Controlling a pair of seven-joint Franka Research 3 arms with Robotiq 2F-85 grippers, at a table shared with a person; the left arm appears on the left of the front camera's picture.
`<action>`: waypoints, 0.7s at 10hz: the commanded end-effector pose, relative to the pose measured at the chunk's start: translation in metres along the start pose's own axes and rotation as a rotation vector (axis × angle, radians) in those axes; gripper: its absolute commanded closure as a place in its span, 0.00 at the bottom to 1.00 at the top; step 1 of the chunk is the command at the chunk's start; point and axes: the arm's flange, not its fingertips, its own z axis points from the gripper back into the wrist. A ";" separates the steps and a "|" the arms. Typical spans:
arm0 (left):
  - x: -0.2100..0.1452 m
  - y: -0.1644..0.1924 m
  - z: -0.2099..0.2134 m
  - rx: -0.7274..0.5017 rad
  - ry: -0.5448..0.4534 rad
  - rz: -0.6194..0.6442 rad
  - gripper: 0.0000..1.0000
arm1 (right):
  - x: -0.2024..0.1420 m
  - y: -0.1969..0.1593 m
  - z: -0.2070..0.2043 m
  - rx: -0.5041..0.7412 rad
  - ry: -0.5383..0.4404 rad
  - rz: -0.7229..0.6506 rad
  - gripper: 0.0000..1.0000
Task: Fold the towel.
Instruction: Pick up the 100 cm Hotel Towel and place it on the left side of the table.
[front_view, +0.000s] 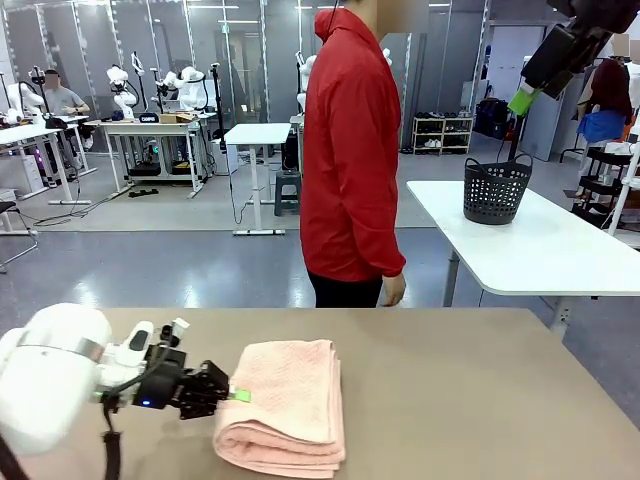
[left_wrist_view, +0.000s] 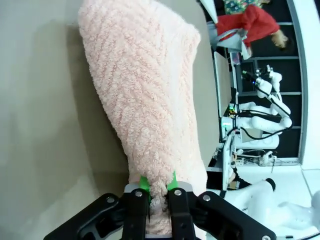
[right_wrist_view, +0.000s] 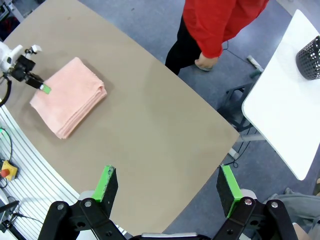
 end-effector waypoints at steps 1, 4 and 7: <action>0.001 0.004 0.061 -0.041 0.012 -0.052 1.00 | -0.001 -0.001 0.002 0.003 0.007 0.014 0.00; 0.015 0.034 0.151 0.001 0.002 -0.069 1.00 | -0.001 -0.001 0.002 0.003 0.007 0.014 0.00; 0.037 0.071 0.233 0.084 0.057 -0.084 1.00 | -0.001 -0.001 0.002 0.003 0.007 0.014 0.00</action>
